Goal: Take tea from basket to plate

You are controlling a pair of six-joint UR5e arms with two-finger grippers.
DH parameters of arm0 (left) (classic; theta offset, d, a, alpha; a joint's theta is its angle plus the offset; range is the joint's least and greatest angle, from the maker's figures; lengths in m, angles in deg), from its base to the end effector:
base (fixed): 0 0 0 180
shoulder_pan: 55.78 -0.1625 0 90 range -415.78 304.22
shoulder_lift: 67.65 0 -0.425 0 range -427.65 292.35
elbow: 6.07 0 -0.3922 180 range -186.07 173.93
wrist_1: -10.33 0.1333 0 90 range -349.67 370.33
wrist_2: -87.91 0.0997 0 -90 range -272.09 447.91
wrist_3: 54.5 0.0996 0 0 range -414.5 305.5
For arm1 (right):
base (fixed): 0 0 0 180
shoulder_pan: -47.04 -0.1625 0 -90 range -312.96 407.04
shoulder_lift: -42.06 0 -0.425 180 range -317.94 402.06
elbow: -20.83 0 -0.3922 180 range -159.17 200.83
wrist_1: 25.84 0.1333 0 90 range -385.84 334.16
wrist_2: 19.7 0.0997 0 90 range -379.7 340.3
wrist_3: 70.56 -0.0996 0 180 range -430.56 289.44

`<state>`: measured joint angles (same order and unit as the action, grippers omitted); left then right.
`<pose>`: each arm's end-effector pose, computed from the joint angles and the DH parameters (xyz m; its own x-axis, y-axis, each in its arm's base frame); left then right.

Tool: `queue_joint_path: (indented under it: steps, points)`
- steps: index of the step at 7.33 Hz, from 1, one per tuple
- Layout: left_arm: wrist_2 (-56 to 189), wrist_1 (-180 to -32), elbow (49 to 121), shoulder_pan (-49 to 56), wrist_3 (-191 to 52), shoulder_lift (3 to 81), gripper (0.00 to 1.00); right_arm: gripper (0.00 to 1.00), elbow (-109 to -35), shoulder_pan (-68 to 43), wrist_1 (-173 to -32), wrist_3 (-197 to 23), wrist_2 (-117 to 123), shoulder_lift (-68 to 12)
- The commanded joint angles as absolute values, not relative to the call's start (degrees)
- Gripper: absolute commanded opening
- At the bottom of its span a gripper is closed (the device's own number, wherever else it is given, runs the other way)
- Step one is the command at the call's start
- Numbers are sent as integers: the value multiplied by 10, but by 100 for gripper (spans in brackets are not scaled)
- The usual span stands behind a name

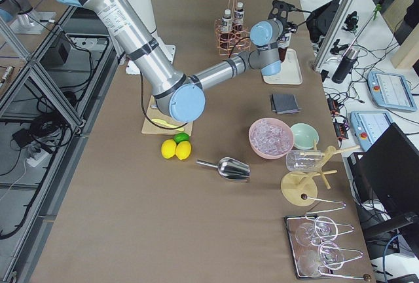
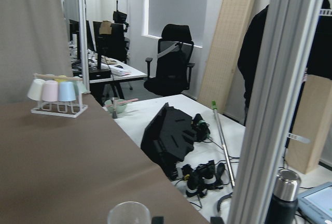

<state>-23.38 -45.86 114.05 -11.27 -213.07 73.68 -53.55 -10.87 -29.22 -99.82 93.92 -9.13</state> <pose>0.3069 -0.4379 0.0291 -0.2544 -0.9662 -0.0422 0.6160 -0.1282 -0.7772 -0.2816 -0.6248 0.2145 0.4145 -0.8436 0.3414 -0.4386 0.1435 0.8872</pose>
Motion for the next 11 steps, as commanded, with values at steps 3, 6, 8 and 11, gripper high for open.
queue_joint_path:
  steps: [3, 6, 8, 11]
  points:
    - [-312, -466, 1154, 52, -1858, 624, 0, 0, -380, -40, -281, -928, 739, -23]
    - [-326, -640, 1010, 157, -1567, 522, 0, 0, -314, -9, -235, -931, 700, -7]
    - [-351, -738, 887, 208, -1494, 525, 0, 0, -310, 7, -227, -943, 689, -7]
    - [-361, -774, 785, 261, -1437, 558, 0, 0, -307, 21, -208, -998, 675, -7]
